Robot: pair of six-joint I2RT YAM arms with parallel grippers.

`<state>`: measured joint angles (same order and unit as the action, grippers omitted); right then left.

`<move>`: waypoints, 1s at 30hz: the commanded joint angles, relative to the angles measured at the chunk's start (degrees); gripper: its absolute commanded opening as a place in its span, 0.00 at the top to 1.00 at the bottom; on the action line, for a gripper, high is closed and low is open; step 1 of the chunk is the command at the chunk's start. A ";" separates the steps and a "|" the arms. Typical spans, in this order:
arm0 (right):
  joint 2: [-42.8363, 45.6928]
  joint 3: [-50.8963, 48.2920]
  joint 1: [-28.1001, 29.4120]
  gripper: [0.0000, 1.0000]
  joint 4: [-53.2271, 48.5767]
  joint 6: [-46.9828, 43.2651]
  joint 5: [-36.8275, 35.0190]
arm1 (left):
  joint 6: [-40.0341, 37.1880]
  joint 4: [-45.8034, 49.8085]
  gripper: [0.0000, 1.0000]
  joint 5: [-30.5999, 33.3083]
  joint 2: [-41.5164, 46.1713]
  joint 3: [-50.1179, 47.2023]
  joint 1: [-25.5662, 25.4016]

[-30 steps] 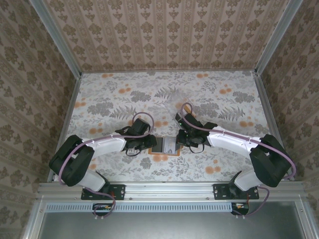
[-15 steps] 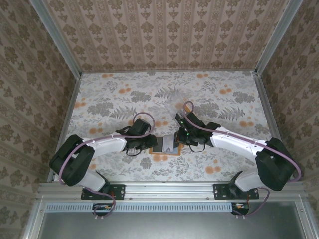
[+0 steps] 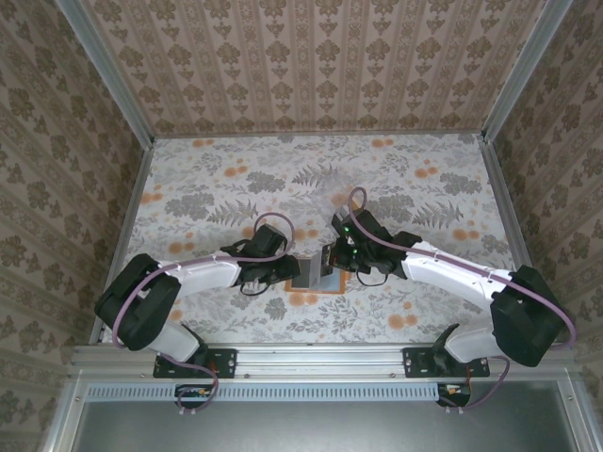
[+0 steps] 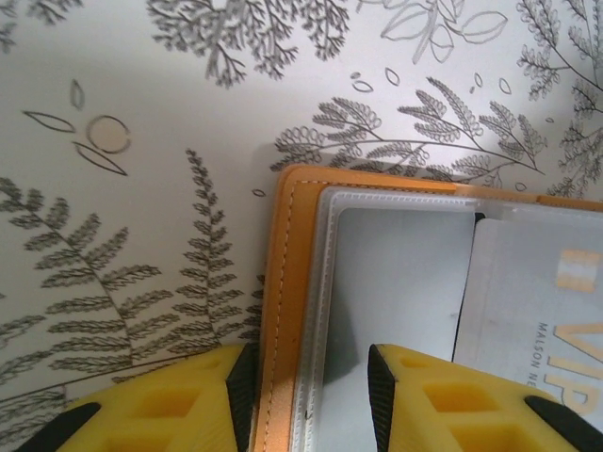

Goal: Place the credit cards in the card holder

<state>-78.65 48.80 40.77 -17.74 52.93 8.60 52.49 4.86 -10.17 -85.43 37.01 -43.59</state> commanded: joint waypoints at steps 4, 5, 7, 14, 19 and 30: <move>-0.63 1.94 0.11 0.97 2.67 0.33 2.80 | 1.04 -1.13 0.61 -1.33 -0.24 0.56 -0.68; -2.05 2.15 0.14 0.97 2.47 0.34 2.95 | 1.01 -1.15 0.61 -1.26 -0.27 0.60 -0.66; -3.09 2.49 0.09 0.97 2.44 0.34 3.36 | 1.04 -1.23 0.61 -1.25 -0.24 0.51 -0.64; -5.68 3.44 0.12 0.96 2.29 0.01 4.29 | 1.39 -1.22 0.61 -0.35 0.76 0.16 -0.96; -7.10 4.29 0.27 0.96 1.75 -0.36 4.56 | 1.47 -0.91 0.61 0.51 1.71 -0.19 -0.96; -8.12 5.87 0.53 0.97 -2.14 -1.49 1.47 | 3.25 2.99 0.57 6.52 6.21 -1.91 -1.05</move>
<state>-86.76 53.17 41.15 -16.58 52.49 12.25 54.04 4.93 -7.35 -81.93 36.29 -44.27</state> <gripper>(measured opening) 0.064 0.429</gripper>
